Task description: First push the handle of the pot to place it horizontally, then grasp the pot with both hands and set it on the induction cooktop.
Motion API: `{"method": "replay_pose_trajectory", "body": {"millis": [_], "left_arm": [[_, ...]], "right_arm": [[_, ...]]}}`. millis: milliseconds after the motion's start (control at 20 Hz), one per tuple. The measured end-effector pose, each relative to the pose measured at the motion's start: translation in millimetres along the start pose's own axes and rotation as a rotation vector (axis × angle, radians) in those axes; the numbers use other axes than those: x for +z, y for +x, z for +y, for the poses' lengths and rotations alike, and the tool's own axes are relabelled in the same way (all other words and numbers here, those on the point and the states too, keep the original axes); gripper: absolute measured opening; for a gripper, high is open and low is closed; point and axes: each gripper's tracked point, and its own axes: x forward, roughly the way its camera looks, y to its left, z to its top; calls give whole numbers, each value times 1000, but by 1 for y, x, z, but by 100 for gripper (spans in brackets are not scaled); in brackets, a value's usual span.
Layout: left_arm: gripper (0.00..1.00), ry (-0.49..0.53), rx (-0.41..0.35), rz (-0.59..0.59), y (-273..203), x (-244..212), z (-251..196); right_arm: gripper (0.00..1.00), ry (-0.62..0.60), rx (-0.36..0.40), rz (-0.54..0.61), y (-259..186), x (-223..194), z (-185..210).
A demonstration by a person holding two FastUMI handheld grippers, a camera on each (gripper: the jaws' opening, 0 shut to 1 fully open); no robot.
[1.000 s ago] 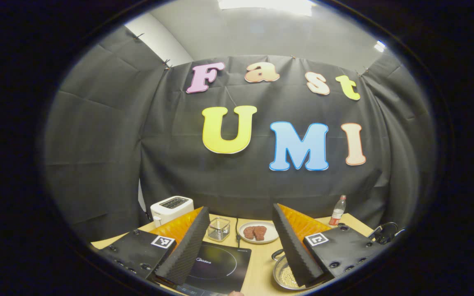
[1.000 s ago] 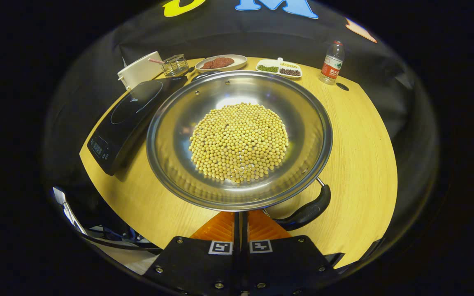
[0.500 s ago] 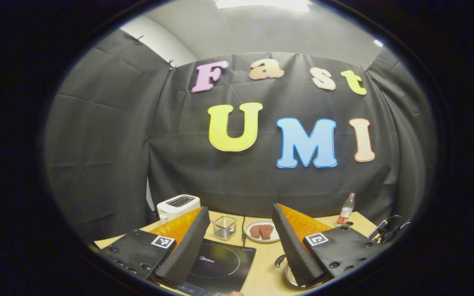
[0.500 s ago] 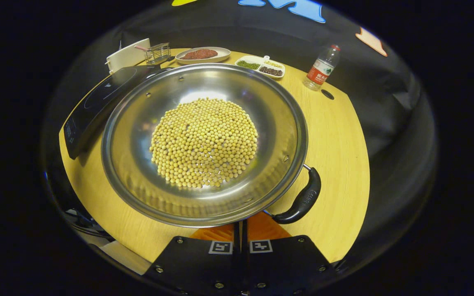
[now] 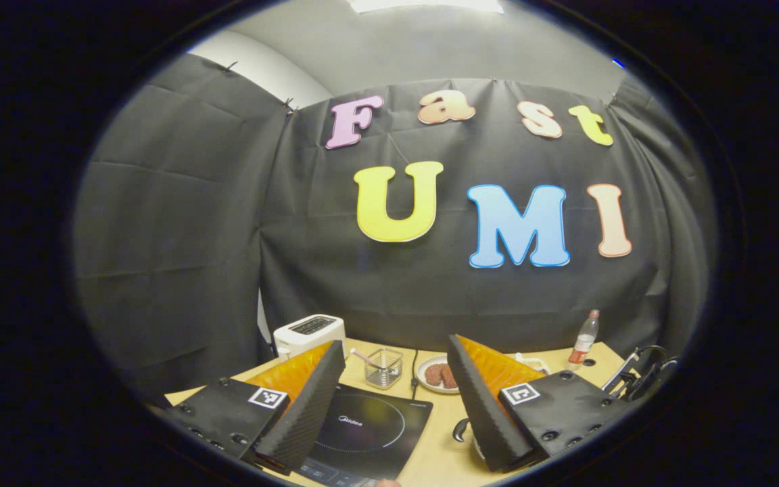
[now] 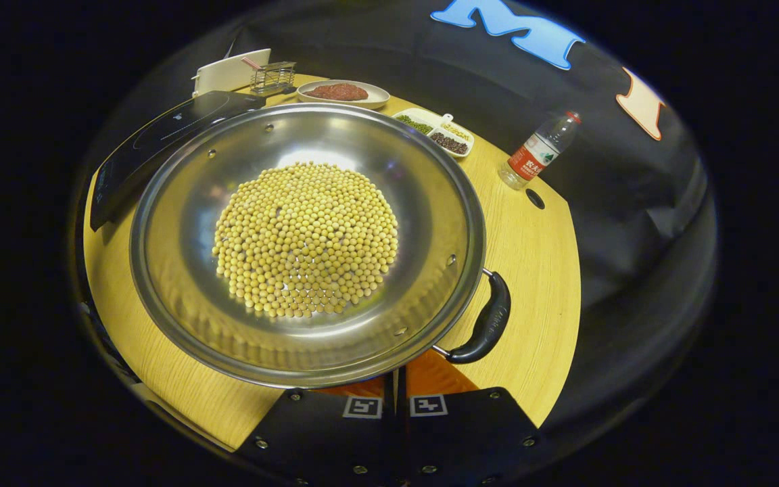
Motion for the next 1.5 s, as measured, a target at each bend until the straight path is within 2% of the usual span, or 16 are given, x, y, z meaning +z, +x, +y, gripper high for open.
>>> {"method": "replay_pose_trajectory", "body": {"millis": [300,650,750,800,900,950,1000,1050,1100,1200,1250,1300,1500], "left_arm": [[100,11,22,24,-3,-11,0],[100,30,-43,51,15,-33,-20],[100,27,-74,74,21,-46,-27],[94,28,-90,87,24,-54,-33],[94,40,-126,109,32,-68,-46],[94,48,-147,121,36,-77,-53],[99,57,-170,139,39,-86,-60],[94,61,-192,156,41,-96,-69],[99,63,-225,182,44,-107,-78],[100,68,-270,239,54,-135,-95],[94,72,-285,273,60,-151,-100],[100,78,-293,302,65,-164,-104],[100,86,-302,391,79,-204,-112]], "right_arm": [[1,95,-76,-32,9,9,-27],[1,347,-142,-133,-22,7,-57],[18,440,-133,-214,-38,18,-61],[43,480,-131,-258,-46,25,-65],[91,555,-121,-322,-60,36,-70],[100,586,-109,-341,-60,41,-70],[98,608,-97,-352,-61,45,-70],[98,617,-94,-358,-63,47,-71],[98,616,-93,-363,-61,48,-71],[98,609,-91,-367,-60,51,-70],[98,606,-82,-367,-58,54,-67],[98,603,-80,-367,-57,56,-67],[98,593,-61,-357,-47,62,-63]]}}
